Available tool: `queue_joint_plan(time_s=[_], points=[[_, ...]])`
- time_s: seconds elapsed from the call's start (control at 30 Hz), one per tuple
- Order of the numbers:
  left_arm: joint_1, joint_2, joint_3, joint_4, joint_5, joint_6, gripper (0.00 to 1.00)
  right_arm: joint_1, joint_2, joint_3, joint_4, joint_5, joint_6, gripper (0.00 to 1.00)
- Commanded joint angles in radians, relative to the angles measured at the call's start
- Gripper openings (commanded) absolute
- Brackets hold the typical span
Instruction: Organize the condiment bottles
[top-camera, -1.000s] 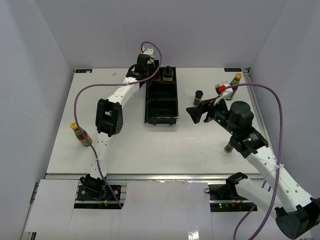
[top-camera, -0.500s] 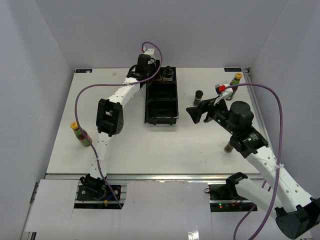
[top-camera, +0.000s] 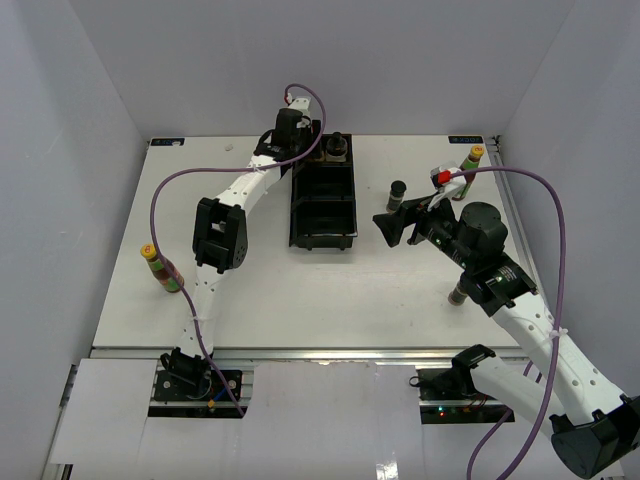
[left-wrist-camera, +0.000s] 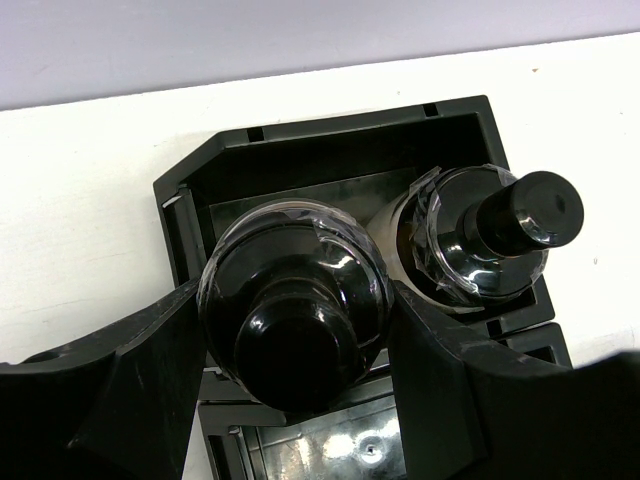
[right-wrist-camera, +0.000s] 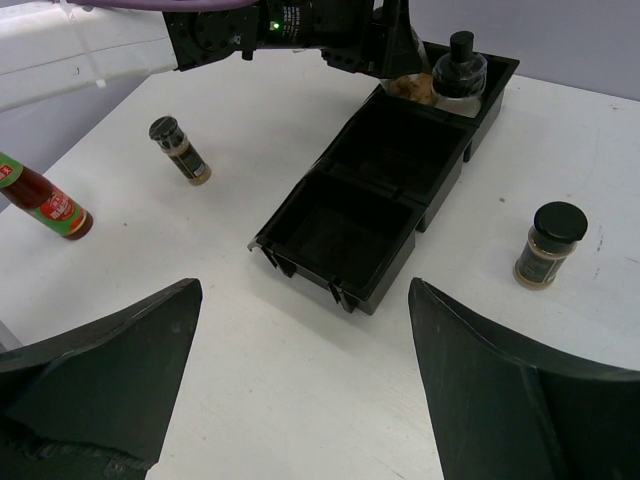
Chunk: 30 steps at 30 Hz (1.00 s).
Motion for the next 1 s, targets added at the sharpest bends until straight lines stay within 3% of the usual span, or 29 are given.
queue_joint_plan(time_s=[0.0,0.97], points=[[-0.011,-0.026,0.038,0.042,0.004,0.005,0.68,0.001,-0.018,-0.003,0.042,0.012,-0.019,0.9],[-0.021,-0.048,0.011,0.022,-0.035,0.035,0.84,0.0,-0.028,-0.004,0.045,0.0,-0.016,0.9]])
